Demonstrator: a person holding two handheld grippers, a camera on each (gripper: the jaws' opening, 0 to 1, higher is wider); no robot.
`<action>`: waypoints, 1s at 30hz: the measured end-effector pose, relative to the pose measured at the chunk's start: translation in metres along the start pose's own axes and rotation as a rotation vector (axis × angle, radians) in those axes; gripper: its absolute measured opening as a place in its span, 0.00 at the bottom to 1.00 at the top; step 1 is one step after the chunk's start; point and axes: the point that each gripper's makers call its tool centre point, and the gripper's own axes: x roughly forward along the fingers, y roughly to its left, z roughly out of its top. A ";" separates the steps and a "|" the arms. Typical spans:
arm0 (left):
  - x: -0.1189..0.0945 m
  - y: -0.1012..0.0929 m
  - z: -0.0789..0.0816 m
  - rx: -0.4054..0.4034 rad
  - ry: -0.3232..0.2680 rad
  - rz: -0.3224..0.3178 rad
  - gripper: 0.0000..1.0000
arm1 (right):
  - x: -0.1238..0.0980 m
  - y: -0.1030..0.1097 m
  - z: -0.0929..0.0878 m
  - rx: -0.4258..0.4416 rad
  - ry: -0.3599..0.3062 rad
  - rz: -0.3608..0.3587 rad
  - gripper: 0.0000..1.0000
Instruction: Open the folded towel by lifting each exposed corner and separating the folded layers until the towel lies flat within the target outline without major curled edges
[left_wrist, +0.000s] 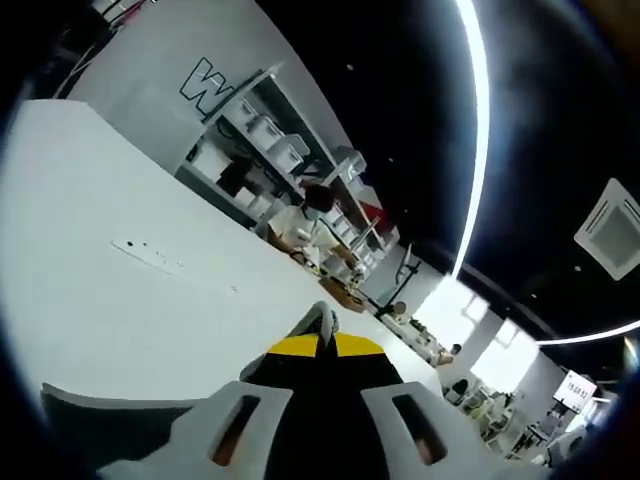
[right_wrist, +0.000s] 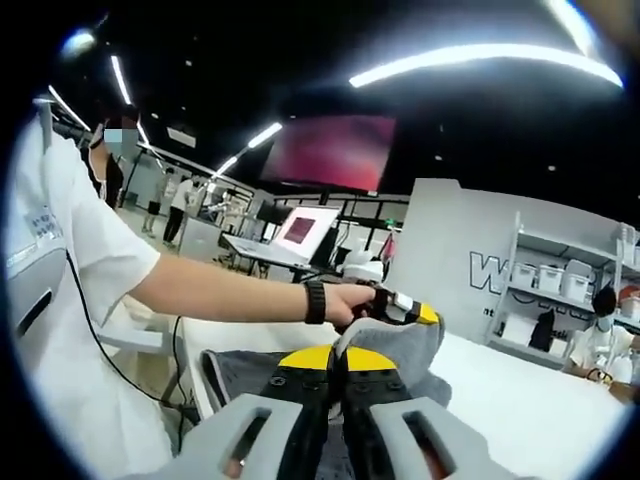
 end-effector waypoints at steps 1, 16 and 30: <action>0.000 0.000 0.000 -0.004 -0.003 -0.002 0.00 | -0.001 -0.001 0.000 -0.001 -0.001 -0.003 0.00; 0.006 -0.011 -0.014 -0.012 0.011 -0.022 0.01 | -0.017 -0.016 0.009 -0.003 -0.021 -0.044 0.00; 0.018 -0.019 -0.011 -0.012 0.011 -0.037 0.01 | -0.027 -0.026 0.012 -0.012 -0.025 -0.079 0.00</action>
